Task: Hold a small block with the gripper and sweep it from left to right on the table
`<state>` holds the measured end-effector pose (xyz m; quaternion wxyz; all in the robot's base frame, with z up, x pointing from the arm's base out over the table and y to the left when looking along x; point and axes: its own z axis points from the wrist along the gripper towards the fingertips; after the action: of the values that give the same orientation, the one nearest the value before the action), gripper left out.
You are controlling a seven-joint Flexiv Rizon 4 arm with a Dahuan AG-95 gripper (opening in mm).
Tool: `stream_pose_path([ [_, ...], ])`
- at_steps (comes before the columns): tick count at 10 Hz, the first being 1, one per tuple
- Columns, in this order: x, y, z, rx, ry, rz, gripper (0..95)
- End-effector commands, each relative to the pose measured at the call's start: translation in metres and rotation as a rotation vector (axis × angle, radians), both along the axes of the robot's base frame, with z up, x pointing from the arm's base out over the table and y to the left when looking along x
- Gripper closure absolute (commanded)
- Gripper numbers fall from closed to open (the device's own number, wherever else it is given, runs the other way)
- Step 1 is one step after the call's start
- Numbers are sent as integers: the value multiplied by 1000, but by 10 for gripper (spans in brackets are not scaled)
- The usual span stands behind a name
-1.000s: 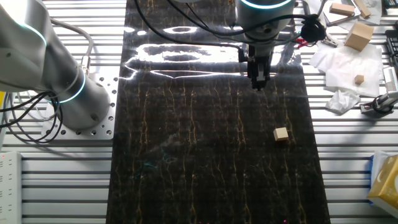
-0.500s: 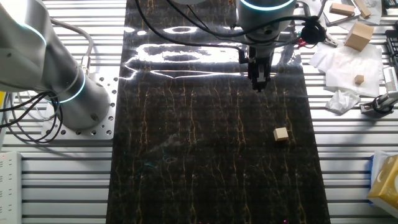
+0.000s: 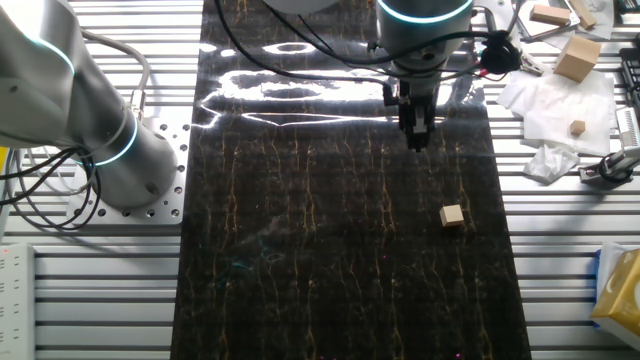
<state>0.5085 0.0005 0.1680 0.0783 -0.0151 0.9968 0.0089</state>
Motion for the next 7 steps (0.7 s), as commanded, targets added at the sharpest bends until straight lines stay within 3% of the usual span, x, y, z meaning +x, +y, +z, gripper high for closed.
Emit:
stream_pose_path([
  [1, 1, 1, 0, 1, 2, -5, 380],
  [7, 7, 2, 2, -1, 13, -6, 380],
])
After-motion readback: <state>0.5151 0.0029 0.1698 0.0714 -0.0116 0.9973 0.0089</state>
